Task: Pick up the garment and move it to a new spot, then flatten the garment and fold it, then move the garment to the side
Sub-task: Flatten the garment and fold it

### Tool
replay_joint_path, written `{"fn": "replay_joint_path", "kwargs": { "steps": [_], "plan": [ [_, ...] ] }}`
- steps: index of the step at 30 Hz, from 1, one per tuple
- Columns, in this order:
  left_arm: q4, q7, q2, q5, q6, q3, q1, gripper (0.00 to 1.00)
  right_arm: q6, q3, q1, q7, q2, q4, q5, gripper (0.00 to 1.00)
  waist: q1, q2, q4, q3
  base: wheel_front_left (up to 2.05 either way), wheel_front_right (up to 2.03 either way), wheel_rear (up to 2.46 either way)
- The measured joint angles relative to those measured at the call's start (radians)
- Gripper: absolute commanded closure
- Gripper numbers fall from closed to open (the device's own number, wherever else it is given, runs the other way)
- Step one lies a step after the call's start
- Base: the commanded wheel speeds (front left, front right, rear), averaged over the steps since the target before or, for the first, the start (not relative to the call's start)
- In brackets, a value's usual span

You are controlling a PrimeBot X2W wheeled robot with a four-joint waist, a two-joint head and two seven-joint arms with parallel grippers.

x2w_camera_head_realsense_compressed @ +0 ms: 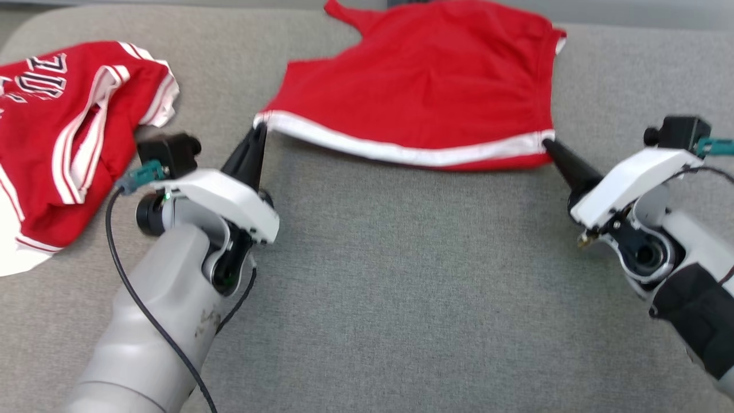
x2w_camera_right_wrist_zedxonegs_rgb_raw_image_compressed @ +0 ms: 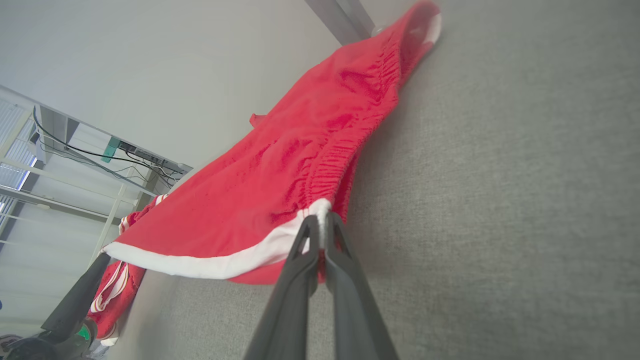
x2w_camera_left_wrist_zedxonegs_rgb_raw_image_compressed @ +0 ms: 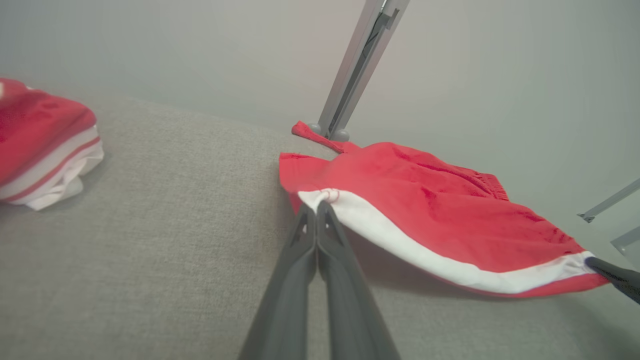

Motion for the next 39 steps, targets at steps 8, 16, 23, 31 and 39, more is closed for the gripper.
{"fn": "replay_joint_path", "kwargs": {
  "steps": [8, 16, 23, 31, 39],
  "plan": [
    [0.055, 0.043, 0.034, -0.020, 0.000, -0.153, 0.081, 1.00, 0.000, 0.054, 0.094, 0.082, -0.009, 0.019, 0.029, 1.00, 0.0000, 0.0000, 0.020, -0.120, 0.00, 0.00, 0.00],
    [0.017, 0.067, 0.119, 0.023, 0.000, -0.371, 0.153, 1.00, 0.000, 0.088, 0.178, 0.213, -0.029, 0.024, 0.069, 1.00, 0.0000, 0.0000, 0.036, -0.228, 0.00, 0.00, 0.00],
    [-0.011, 0.096, 0.191, 0.027, 0.000, -0.531, 0.200, 1.00, 0.000, 0.103, 0.245, 0.341, -0.046, 0.017, 0.111, 1.00, -0.0001, 0.0000, 0.040, -0.310, 0.00, 0.00, 0.00],
    [-0.127, 0.188, 0.286, -0.018, 0.000, -0.677, 0.242, 1.00, 0.000, 0.119, 0.305, 0.439, -0.072, -0.047, 0.131, 1.00, -0.0001, 0.0000, 0.035, -0.351, 0.00, 0.00, 0.00],
    [-0.270, 0.299, 0.416, -0.078, 0.000, -0.713, 0.293, 1.00, 0.000, 0.140, 0.374, 0.510, -0.081, -0.141, 0.146, 1.00, -0.0001, 0.0000, 0.021, -0.372, 0.00, 0.00, 0.00]
  ]
}}
